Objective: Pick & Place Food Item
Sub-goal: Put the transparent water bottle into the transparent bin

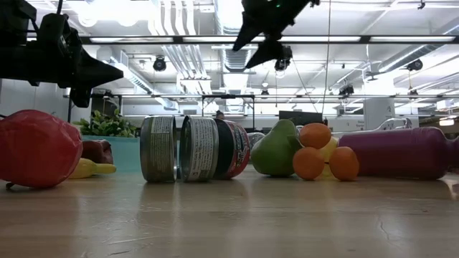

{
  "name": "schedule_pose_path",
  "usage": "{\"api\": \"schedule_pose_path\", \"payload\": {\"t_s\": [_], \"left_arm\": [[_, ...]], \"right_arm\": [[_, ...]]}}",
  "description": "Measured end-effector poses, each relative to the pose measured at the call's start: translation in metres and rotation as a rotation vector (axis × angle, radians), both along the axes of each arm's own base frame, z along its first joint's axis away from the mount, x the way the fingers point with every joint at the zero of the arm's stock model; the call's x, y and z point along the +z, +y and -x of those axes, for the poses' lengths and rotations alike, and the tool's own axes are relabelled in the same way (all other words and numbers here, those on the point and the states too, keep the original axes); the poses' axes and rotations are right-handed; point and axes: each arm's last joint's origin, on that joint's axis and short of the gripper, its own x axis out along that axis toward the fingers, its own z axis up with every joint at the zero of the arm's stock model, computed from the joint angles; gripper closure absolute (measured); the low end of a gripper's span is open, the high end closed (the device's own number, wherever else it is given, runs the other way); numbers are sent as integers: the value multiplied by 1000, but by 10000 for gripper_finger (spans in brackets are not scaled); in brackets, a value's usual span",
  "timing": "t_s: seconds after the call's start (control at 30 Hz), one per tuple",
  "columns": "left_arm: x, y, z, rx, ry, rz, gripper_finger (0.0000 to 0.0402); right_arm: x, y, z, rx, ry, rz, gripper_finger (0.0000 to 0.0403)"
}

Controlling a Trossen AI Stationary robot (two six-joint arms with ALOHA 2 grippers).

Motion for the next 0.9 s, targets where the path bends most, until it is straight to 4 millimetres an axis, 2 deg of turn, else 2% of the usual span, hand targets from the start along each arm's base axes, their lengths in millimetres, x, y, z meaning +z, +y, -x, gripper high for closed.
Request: {"api": "schedule_pose_path", "payload": {"t_s": [0.2, 0.47, 0.9], "left_arm": [[0, 0, 0, 0, 0, 0, 400], [0, 0, 0, 0, 0, 0, 400], [0, 0, 0, 0, 0, 0, 400]], "right_arm": [[-11, -14, -35, 31, 24, 46, 35], [-42, -36, -78, 5, 110, 29, 35], [-96, -60, -122, 33, 282, -8, 35]]}}
